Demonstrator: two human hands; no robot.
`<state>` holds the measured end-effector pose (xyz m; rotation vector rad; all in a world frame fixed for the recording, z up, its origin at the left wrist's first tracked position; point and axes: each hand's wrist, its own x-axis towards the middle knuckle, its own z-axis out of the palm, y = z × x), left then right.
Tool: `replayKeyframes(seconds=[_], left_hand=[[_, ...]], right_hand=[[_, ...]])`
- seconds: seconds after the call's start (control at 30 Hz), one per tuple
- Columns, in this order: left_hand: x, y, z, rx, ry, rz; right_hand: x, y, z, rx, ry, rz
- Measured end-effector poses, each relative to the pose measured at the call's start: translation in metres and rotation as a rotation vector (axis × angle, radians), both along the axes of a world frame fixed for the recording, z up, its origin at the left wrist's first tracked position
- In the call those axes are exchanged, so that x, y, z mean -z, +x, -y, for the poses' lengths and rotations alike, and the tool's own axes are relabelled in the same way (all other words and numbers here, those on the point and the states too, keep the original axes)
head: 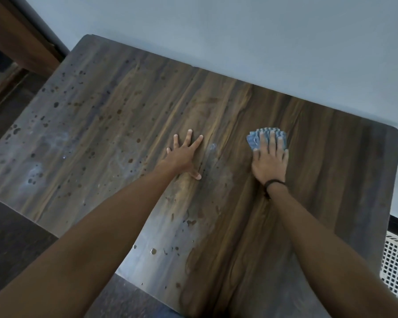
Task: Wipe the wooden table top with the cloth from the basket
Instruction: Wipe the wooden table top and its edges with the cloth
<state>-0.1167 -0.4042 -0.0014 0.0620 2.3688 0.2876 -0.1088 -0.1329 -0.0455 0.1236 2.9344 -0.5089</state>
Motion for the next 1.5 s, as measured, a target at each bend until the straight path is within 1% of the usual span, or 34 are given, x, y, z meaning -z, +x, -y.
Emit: replayKeyframes(seconds=[0.03,0.07,0.13,0.17,0.2,0.23,0.27,0.33,0.37,0.4,0.43,0.47,0.53,0.57,0.6,0.63,0.73,0.77,0.8,0.83,0.9,0.93,0.97,1.0,1.03,1.1,1.17,1.2,1.23,1.3,1.33,1.37,1.4,1.5], left_hand=[[0.002,0.005,0.003,0.001,-0.008,-0.013],[0.004,0.011,0.008,0.005,-0.015,-0.019],[0.01,0.02,0.016,0.012,-0.023,-0.006],[0.012,0.023,0.02,0.016,-0.023,0.002],[0.013,0.024,0.022,0.02,-0.019,0.003],[0.013,0.024,0.022,0.022,-0.014,0.002],[0.013,0.022,0.021,0.022,-0.012,0.006],[0.011,0.021,0.019,0.013,-0.015,0.019],[0.011,0.022,0.019,0.008,-0.017,0.014],[0.011,0.023,0.019,0.007,-0.019,0.007],[0.011,0.024,0.02,0.004,-0.018,0.005],[0.011,0.024,0.021,-0.002,-0.016,0.005],[0.012,0.024,0.02,-0.005,-0.016,0.0],[0.012,0.023,0.019,-0.005,-0.018,-0.001],[0.011,0.022,0.019,-0.006,-0.017,-0.003],[0.012,0.022,0.02,-0.009,-0.015,-0.008],[0.012,0.023,0.021,-0.01,-0.007,-0.014],[0.012,0.023,0.021,-0.01,-0.004,-0.012],[0.012,0.022,0.021,-0.01,-0.005,-0.01],[0.012,0.023,0.021,-0.013,-0.008,-0.011],[0.01,0.023,0.021,-0.02,-0.015,-0.008],[0.01,0.023,0.021,-0.02,-0.013,-0.005],[0.011,0.023,0.021,-0.017,-0.008,-0.008],[0.012,0.023,0.022,-0.012,-0.004,-0.017],[0.013,0.023,0.023,-0.011,-0.001,-0.024],[0.014,0.022,0.024,-0.012,0.007,-0.021],[0.014,0.023,0.025,0.002,0.007,-0.025],[0.014,0.023,0.024,0.008,0.006,-0.024],[0.014,0.023,0.024,0.009,0.008,-0.023],[0.014,0.028,0.026,0.031,0.007,-0.03],[0.014,0.033,0.029,0.052,0.006,-0.034],[0.013,0.038,0.032,0.073,0.011,-0.032],[0.012,0.043,0.036,0.089,0.018,-0.027],[0.005,0.063,0.054,0.137,0.003,0.005]], right_hand=[[0.002,0.016,0.015,-0.01,0.013,-0.014],[0.007,0.044,0.031,-0.091,0.037,-0.025],[0.009,0.114,0.045,-0.341,0.073,-0.05],[0.007,0.136,0.041,-0.453,0.072,-0.062],[0.009,0.138,0.03,-0.531,0.074,-0.079],[0.011,0.127,0.017,-0.54,0.087,-0.09],[0.011,0.109,0.008,-0.464,0.104,-0.086],[0.008,0.071,-0.004,-0.138,0.073,-0.063],[0.006,0.067,0.0,-0.002,0.062,-0.059],[0.006,0.075,0.012,0.056,0.061,-0.078],[0.01,0.095,0.026,0.027,0.08,-0.105],[0.012,0.125,0.04,-0.097,0.084,-0.093],[0.008,0.179,0.044,-0.433,0.08,-0.073],[0.007,0.178,0.033,-0.535,0.073,-0.068],[0.009,0.162,0.021,-0.562,0.07,-0.06],[0.012,0.139,0.013,-0.499,0.085,-0.057],[0.006,0.07,0.008,-0.02,0.043,-0.046],[0.004,0.069,0.019,0.078,0.032,-0.055],[0.006,0.081,0.037,0.096,0.034,-0.074],[0.009,0.107,0.058,0.015,0.044,-0.084],[0.009,0.174,0.085,-0.294,0.028,-0.064],[0.01,0.196,0.084,-0.405,0.031,-0.073],[0.011,0.196,0.074,-0.445,0.029,-0.088],[0.013,0.182,0.063,-0.412,0.035,-0.091],[0.016,0.162,0.055,-0.328,0.057,-0.086],[0.011,0.122,0.042,-0.101,0.058,-0.044],[0.008,0.12,0.054,0.035,0.04,-0.028],[0.01,0.14,0.068,0.049,0.064,-0.054],[0.011,0.168,0.085,0.0,0.075,-0.061],[0.009,0.236,0.105,-0.189,0.069,-0.041],[0.01,0.25,0.103,-0.258,0.071,-0.043],[0.011,0.246,0.094,-0.286,0.071,-0.058],[0.013,0.23,0.084,-0.249,0.083,-0.075],[0.007,0.177,0.071,0.11,0.032,-0.029]])
